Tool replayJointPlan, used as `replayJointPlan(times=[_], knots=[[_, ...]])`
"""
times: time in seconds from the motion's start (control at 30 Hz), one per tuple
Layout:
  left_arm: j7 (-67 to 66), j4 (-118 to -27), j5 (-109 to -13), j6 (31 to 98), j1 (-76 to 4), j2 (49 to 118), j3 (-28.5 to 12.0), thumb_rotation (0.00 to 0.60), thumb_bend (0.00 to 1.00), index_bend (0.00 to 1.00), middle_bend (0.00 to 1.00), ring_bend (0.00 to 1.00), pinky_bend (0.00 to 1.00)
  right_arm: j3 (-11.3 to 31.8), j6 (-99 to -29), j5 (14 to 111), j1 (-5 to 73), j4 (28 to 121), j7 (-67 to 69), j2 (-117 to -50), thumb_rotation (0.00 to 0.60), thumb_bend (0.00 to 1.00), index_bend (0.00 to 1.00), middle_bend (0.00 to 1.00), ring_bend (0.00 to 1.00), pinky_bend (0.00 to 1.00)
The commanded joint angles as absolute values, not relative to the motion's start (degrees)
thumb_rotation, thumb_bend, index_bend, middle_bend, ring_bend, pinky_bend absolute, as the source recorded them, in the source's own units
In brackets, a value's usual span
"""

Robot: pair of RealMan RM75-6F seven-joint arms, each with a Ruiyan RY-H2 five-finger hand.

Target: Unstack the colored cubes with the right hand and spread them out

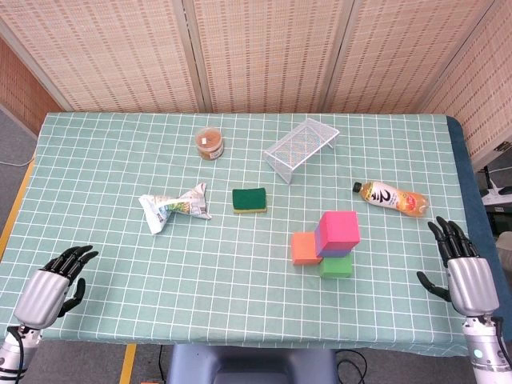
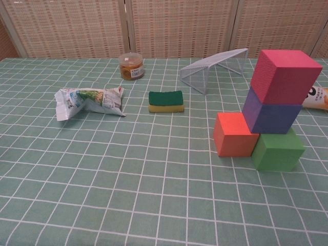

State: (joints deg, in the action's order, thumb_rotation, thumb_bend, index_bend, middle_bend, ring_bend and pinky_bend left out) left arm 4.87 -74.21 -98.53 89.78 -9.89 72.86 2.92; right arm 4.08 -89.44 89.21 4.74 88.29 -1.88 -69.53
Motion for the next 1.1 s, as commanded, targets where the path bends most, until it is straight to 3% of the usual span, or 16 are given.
replayJointPlan(times=[0.03, 0.3, 0.57, 0.7, 1.1], knots=[[4.2, -75.4, -98.1, 88.4, -10.0, 71.9, 3.3, 0.600, 0.67, 0.19, 0.15, 0.16, 0.42, 4.1, -90.2, 89.7, 4.4, 88.4, -0.8, -69.2, 0.600, 0.11, 0.05, 0.01, 0.00, 0.22], [2.8, -76.8, -98.6, 88.1, -10.1, 71.0, 3.6, 0.600, 0.67, 0.23, 0.17, 0.16, 0.43, 4.1, -92.7, 91.7, 3.8, 88.4, 3.1, -68.0, 0.600, 0.11, 0.05, 0.01, 0.00, 0.22], [3.1, -76.7, -97.3, 85.8, -10.6, 70.8, 3.6, 0.600, 0.67, 0.24, 0.17, 0.16, 0.43, 3.2, -96.0, 98.5, 5.3, 82.5, 13.2, -69.7, 0.600, 0.11, 0.03, 0.01, 0.00, 0.22], [3.7, -77.8, -97.8, 88.0, -10.0, 70.1, 3.3, 0.600, 0.67, 0.26, 0.18, 0.17, 0.43, 3.5, -97.2, 100.0, 6.2, 81.8, 15.8, -70.5, 0.600, 0.11, 0.03, 0.01, 0.00, 0.22], [4.5, -78.4, -97.7, 87.8, -9.7, 69.1, 3.4, 0.600, 0.67, 0.27, 0.19, 0.17, 0.43, 7.5, -79.6, 93.8, 16.3, 95.3, 2.4, -69.3, 0.600, 0.11, 0.03, 0.01, 0.00, 0.22]])
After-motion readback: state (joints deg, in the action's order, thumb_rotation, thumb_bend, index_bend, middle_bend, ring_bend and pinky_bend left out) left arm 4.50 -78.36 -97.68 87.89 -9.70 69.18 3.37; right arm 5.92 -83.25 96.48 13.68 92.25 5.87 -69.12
